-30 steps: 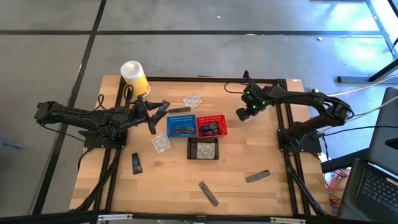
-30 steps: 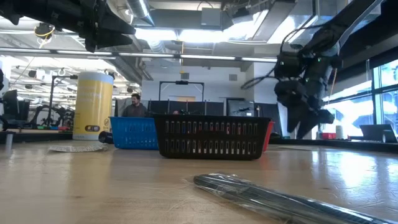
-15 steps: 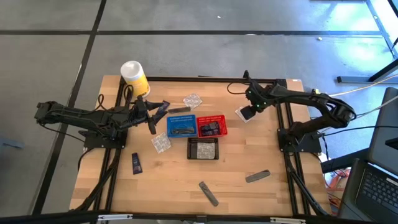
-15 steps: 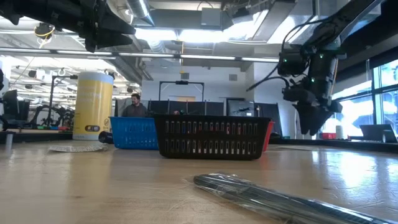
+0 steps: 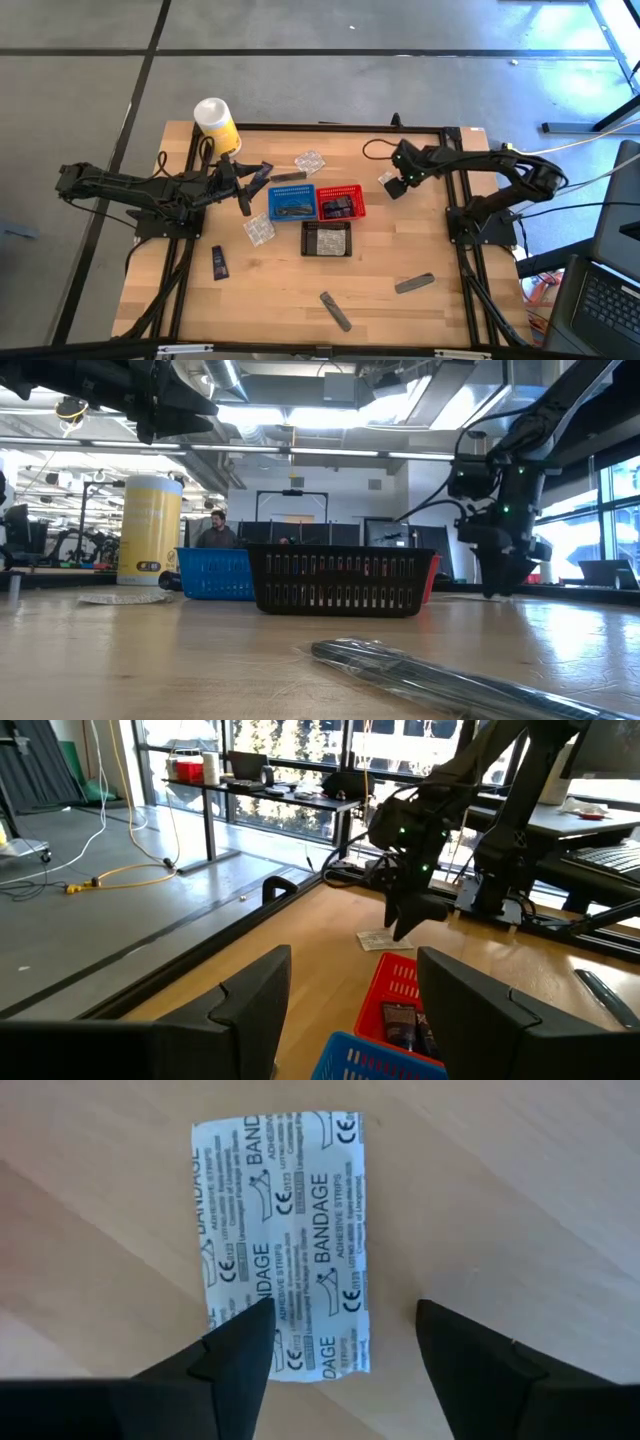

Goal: Pick & Place Travel size toiletries
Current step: Put the white bandage into the black bin

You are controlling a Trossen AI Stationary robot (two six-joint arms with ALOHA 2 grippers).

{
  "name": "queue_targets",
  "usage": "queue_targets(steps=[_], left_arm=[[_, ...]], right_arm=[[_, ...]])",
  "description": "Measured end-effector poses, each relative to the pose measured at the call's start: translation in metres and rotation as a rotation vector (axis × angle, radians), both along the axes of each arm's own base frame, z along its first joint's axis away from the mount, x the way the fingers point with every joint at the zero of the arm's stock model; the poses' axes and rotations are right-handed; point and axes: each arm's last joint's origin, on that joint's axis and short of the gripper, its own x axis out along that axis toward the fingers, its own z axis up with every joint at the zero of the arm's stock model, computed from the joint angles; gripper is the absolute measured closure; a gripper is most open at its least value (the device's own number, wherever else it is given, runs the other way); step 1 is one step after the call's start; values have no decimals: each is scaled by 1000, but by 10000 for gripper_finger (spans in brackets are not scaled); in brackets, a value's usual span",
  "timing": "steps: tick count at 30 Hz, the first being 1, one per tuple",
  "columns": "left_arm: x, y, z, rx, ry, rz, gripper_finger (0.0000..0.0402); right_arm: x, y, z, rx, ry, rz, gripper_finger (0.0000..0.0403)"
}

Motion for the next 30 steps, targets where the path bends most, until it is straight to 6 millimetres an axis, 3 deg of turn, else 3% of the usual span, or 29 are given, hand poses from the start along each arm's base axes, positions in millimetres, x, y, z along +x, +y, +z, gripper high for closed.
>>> queue_targets(steps=[9, 30], left_arm=[[0, 0, 0, 0, 0, 0, 190], [0, 0, 0, 0, 0, 0, 190]], right_arm=[[7, 7, -5, -53, 41, -7, 204], [8, 8, -6, -50, 35, 12, 362]])
